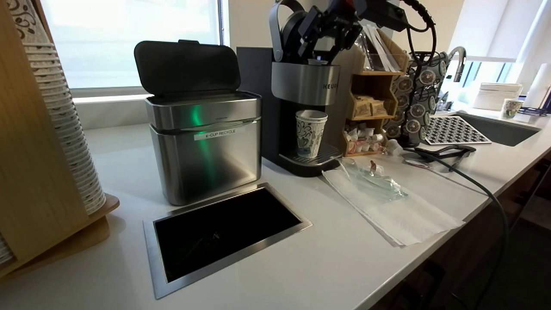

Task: Take the used coffee pod and put it on the counter

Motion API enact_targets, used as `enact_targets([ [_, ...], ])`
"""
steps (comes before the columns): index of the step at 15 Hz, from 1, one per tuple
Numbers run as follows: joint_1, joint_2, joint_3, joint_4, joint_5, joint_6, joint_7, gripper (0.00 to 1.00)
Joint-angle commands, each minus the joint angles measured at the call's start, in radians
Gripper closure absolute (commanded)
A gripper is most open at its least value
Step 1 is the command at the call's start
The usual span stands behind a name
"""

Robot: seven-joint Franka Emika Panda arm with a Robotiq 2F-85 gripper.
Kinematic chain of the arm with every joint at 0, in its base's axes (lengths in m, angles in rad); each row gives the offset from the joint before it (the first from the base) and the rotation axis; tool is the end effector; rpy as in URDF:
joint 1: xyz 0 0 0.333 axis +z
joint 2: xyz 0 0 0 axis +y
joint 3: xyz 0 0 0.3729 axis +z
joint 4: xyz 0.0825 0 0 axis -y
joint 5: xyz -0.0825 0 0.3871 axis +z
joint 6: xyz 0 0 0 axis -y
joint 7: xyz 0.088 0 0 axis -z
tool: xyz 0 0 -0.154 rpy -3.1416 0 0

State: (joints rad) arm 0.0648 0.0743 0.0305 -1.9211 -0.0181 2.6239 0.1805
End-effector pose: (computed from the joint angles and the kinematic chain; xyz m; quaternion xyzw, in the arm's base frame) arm 0.6554 0.0621 0.5416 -0.9504 0.0348 -0.3070 0.0369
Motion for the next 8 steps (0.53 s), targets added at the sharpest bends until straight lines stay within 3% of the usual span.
enact_targets([
  [1,0.012,-0.002,0.005,0.018,-0.044,-0.051,0.062,0.09],
  [3,0.016,-0.007,0.009,0.02,-0.051,-0.073,0.076,0.15],
  [8,0.016,-0.015,0.007,0.027,-0.101,-0.132,0.126,0.12],
])
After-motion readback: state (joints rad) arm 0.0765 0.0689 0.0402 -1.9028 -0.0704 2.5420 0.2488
